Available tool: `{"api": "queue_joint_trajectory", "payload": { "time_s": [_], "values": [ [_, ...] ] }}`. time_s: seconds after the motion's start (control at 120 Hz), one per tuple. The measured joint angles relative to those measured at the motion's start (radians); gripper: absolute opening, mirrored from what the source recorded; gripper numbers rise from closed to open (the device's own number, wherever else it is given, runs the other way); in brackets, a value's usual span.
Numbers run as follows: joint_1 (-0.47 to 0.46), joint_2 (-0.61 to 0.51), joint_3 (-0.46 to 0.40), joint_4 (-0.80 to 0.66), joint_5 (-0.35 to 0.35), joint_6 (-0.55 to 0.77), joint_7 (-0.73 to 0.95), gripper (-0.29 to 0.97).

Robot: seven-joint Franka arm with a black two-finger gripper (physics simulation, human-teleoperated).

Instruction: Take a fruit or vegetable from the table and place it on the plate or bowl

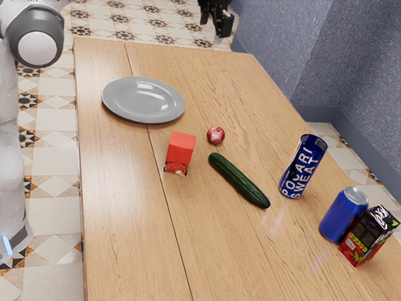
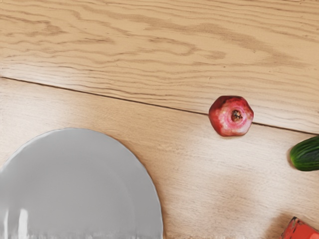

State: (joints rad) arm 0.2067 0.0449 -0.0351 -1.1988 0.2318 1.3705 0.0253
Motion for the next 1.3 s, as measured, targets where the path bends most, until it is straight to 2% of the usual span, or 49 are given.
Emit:
{"api": "queue_joint_trajectory", "payload": {
  "time_s": [0.067,0.183,0.267,0.458,0.583,0.642,0.733,0.858,1.0,1.042,1.142,1.208,1.3],
  "values": [
    [-0.043,0.014,-0.007,0.001,0.014,-0.007,-0.002,0.68],
    [-0.248,0.02,-0.016,0.001,0.019,-0.016,-0.005,0.68],
    [-0.354,0.017,-0.016,-0.016,-0.016,-0.021,0.006,0.68],
    [-0.363,0.029,-0.012,-0.087,-0.031,-0.031,0.136,0.68],
    [-0.332,0.008,-0.025,-0.332,0.015,0.074,0.287,0.68],
    [-0.248,-0.03,-0.089,-0.443,-0.035,0.149,0.354,0.68],
    [-0.126,-0.05,-0.175,-0.531,-0.119,0.275,0.459,0.68],
    [-0.059,-0.065,-0.196,-0.604,-0.231,0.4,0.58,0.68],
    [0.0,-0.088,-0.227,-0.68,-0.306,0.481,0.688,0.68],
    [0.039,-0.087,-0.274,-0.69,-0.314,0.499,0.716,0.68],
    [0.185,-0.071,-0.464,-0.693,-0.291,0.529,0.778,0.68],
    [0.193,-0.054,-0.509,-0.69,-0.277,0.549,0.821,0.68],
    [0.157,-0.027,-0.523,-0.687,-0.272,0.577,0.879,0.68]
  ]
}}
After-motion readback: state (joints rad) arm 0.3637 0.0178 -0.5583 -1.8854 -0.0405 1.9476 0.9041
